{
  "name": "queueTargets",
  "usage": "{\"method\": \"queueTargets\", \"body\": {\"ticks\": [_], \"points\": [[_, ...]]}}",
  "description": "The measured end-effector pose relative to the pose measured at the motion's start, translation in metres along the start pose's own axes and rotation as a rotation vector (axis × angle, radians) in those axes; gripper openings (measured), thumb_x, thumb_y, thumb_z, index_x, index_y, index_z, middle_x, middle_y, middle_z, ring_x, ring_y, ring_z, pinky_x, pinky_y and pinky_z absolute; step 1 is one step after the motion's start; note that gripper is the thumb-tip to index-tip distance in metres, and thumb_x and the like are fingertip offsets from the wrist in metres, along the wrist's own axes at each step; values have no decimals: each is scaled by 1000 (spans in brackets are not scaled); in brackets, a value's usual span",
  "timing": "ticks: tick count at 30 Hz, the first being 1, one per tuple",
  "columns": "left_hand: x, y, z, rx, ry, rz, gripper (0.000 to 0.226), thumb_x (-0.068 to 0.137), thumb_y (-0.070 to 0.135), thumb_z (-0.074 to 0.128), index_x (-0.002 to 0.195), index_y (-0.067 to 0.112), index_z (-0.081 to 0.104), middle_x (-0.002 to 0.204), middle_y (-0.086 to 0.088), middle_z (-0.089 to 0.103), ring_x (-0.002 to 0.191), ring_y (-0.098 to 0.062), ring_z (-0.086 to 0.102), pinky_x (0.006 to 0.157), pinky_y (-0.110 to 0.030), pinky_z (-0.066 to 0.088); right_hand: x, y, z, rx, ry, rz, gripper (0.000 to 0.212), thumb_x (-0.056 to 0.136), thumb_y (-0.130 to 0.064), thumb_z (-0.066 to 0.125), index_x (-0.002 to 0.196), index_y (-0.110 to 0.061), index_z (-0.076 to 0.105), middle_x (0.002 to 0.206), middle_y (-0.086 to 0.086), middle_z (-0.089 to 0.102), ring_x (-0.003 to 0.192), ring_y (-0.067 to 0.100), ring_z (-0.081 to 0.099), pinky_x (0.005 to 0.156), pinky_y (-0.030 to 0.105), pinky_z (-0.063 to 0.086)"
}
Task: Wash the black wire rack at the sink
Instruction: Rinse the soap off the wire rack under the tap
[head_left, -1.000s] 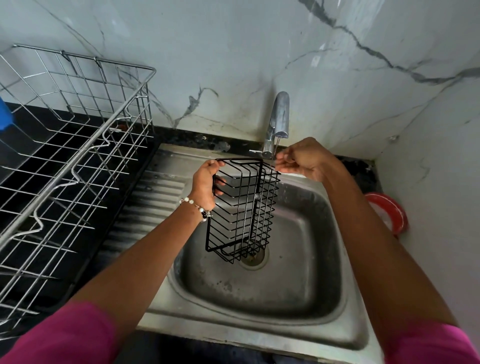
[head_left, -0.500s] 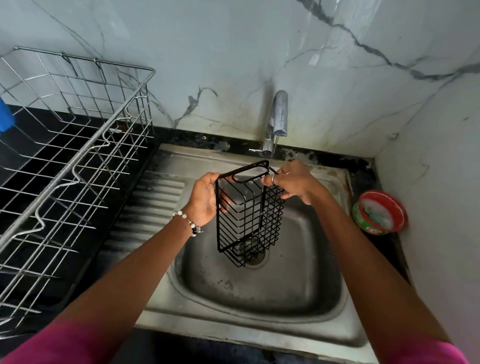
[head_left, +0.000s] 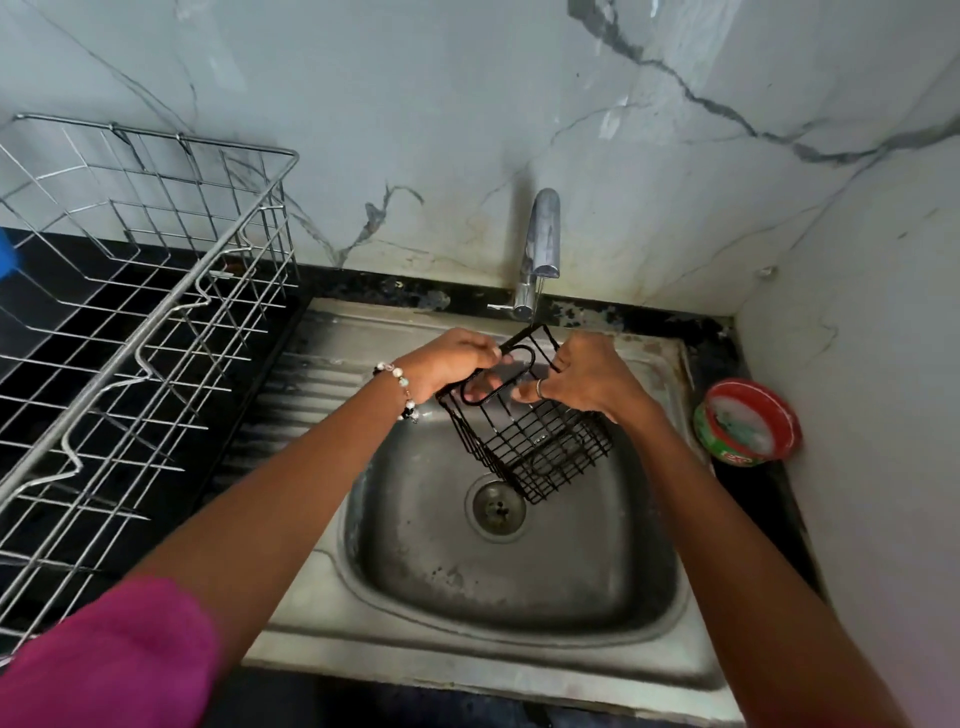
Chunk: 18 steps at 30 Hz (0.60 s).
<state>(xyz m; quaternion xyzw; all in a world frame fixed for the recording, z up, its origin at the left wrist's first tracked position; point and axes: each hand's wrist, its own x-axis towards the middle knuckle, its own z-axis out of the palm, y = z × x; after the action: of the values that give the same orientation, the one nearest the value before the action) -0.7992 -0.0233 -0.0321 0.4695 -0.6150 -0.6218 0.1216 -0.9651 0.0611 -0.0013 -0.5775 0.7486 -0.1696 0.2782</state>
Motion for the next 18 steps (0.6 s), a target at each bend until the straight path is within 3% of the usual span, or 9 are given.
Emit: {"method": "queueTargets", "body": {"ticks": [3,5,7,9,12,14,15,18], "points": [[7,12,12,-29,36,26,18,100,9,48,99,5,65,74,-6,67,55,-12,61,51,-24,43,0,4,2,-4,-38,-39,53,67,-33,83,47,-13,38,47,-1,33,42,15,31,47,24,28],[10,15,16,-33,73,40,19,99,4,48,90,4,65,71,-6,66,47,-9,57,48,-22,40,-1,5,0,-6,-85,-32,47,68,-33,83,52,-4,50,50,6,43,43,19,45,46,26,36],[11,14,17,-10,102,53,18,98,2,49,92,0,65,68,-5,67,42,-8,52,45,-23,36,-3,8,-7,89,-149,-20,35,72,-31,81,70,0,64,64,8,58,53,19,59,45,25,46],[10,9,15,-14,115,51,17,98,2,49,94,-1,66,67,-4,69,41,-8,48,43,-23,32,-2,9,-17,186,-178,6,17,80,-23,74,83,-7,67,82,7,66,69,19,65,52,26,54],[9,3,13,-74,119,38,23,97,4,49,84,6,68,73,-14,70,40,-10,42,40,-23,27,13,5,-30,267,62,69,7,89,-7,60,85,-5,66,99,14,69,77,18,67,76,37,58],[10,3,17,-120,125,22,21,97,10,52,82,11,67,66,-9,67,40,-10,41,38,-19,23,24,-8,-37,493,116,86,10,91,-3,57,89,0,66,98,19,69,75,19,68,77,36,59],[9,3,19,-144,131,15,18,97,13,55,83,14,67,65,-4,67,40,-11,43,36,-16,21,28,-17,-39,641,47,80,12,92,-1,56,96,4,65,98,22,69,77,22,69,76,34,59],[9,4,21,-137,138,18,4,92,19,63,91,17,67,88,-1,70,42,-8,50,35,-13,19,34,-39,-47,957,-237,117,21,94,5,48,110,12,59,96,26,68,81,30,72,75,37,60]]}}
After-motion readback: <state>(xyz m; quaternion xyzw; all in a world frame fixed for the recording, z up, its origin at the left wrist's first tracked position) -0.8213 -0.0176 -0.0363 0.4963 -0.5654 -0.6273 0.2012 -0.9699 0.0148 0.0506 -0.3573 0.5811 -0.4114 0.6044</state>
